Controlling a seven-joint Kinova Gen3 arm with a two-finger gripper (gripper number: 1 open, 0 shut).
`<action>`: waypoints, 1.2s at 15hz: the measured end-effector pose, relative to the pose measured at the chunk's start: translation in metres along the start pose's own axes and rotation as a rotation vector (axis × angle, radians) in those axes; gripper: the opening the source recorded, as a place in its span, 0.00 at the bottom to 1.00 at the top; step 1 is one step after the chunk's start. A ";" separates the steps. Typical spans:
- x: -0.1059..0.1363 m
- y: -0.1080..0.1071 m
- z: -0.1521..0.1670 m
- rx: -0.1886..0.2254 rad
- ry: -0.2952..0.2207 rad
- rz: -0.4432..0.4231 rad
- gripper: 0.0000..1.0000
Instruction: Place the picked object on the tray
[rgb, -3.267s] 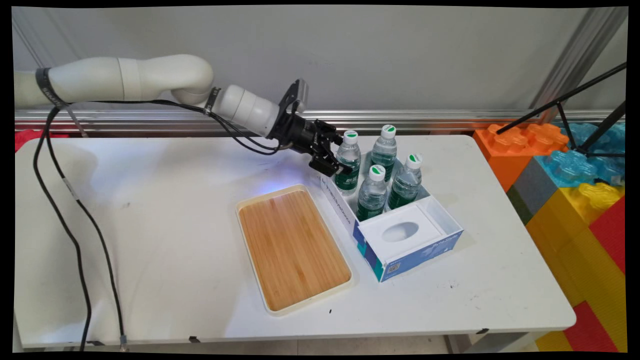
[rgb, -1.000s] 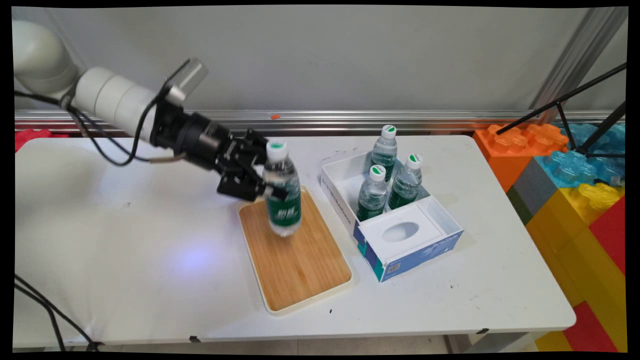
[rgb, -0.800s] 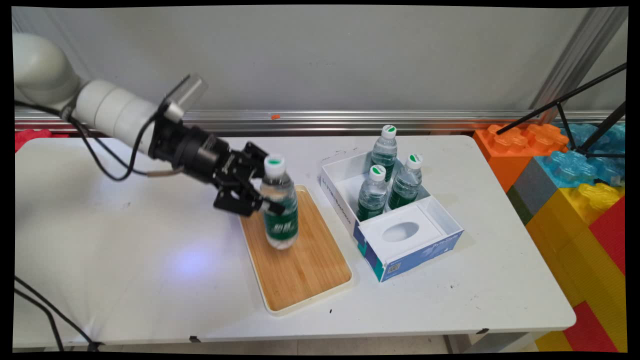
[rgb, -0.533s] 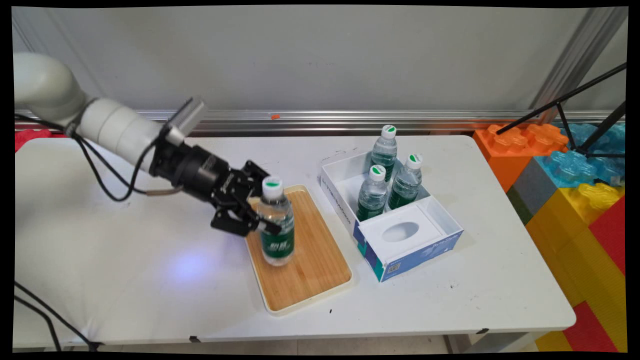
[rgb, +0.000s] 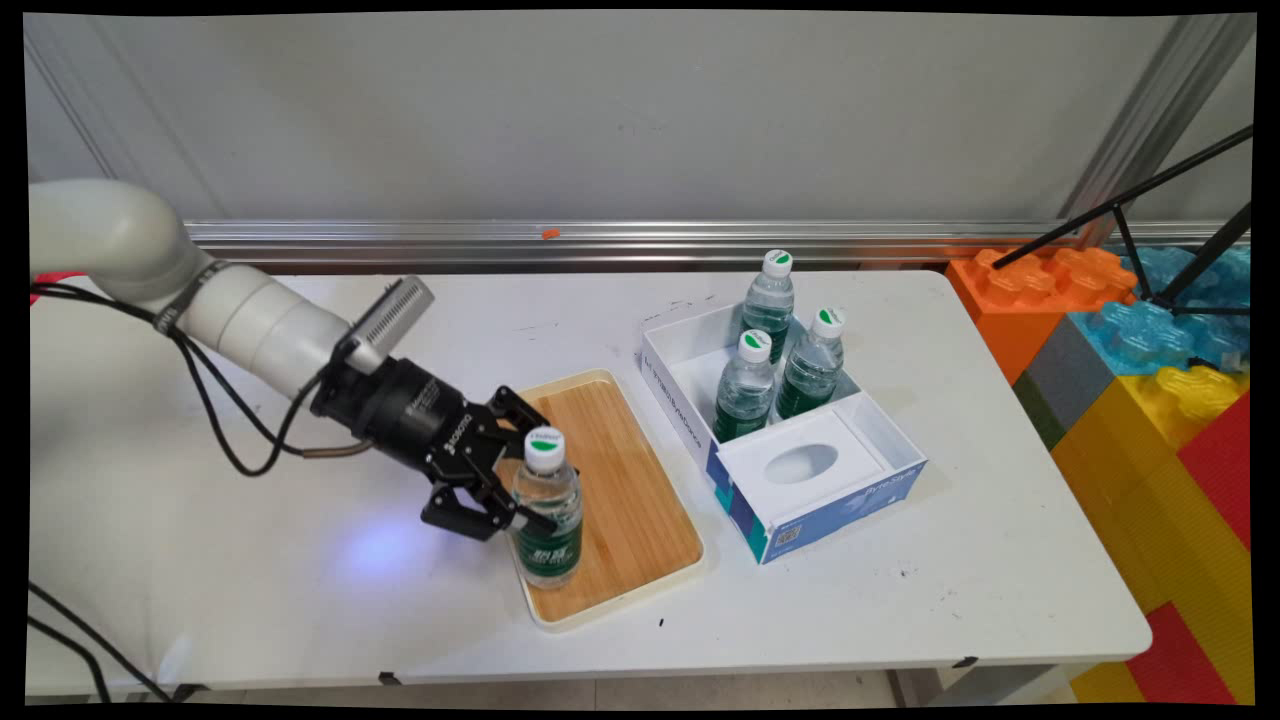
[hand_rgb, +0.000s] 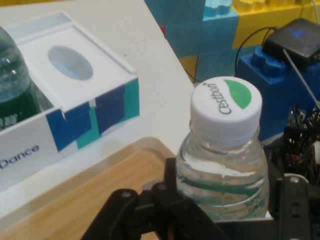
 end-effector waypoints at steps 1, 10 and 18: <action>-0.003 0.001 0.002 0.000 -0.005 0.004 0.00; -0.017 0.004 0.022 0.017 -0.016 0.029 0.00; -0.020 0.005 0.027 0.026 -0.022 0.037 1.00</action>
